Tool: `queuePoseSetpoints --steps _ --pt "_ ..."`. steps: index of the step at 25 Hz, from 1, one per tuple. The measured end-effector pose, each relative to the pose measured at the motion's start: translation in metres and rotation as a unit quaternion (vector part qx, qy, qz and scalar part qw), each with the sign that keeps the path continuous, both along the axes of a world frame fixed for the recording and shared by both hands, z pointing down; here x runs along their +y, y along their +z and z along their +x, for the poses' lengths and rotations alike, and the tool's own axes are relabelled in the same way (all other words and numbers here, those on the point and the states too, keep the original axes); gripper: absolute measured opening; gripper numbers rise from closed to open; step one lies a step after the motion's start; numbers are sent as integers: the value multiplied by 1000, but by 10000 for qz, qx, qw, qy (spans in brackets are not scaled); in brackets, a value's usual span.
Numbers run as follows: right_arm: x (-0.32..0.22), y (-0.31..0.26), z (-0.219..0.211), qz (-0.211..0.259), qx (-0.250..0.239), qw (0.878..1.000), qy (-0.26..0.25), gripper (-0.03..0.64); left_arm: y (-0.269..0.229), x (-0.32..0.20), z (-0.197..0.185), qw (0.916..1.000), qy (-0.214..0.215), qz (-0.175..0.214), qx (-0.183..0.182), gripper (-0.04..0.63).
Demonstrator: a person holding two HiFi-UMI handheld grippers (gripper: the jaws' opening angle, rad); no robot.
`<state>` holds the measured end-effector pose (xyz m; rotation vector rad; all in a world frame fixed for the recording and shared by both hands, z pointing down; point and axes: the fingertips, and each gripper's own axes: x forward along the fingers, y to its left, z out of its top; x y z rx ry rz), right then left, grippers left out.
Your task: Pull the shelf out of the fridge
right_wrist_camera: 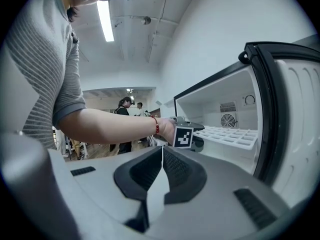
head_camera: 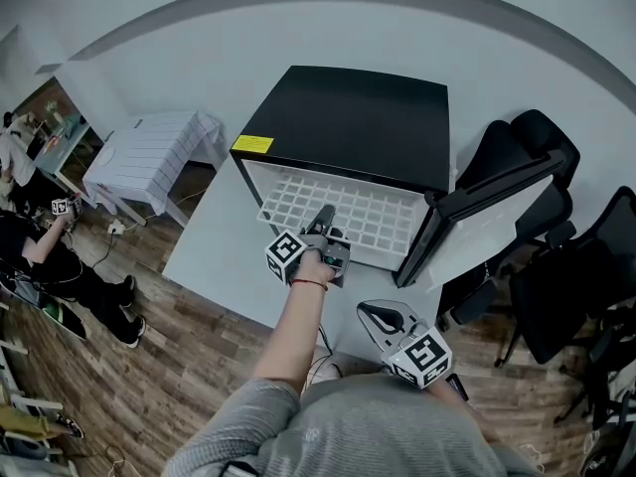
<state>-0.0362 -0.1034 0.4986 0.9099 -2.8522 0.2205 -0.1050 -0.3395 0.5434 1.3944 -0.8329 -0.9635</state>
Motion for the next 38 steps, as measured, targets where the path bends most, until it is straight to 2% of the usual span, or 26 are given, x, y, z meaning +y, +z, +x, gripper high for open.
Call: queuePoseSetpoints --steps 11,21,38 --pt "6 -16 -8 137 -287 9989 -330 14 0 11 -4 10000 -28 21 31 37" --pt "26 -50 -21 566 -639 9913 -1006 14 -1 14 -4 10000 -55 -2 41 37" --pt "22 -56 -27 629 -625 9901 -1085 14 -2 34 -9 10000 -33 19 34 37"
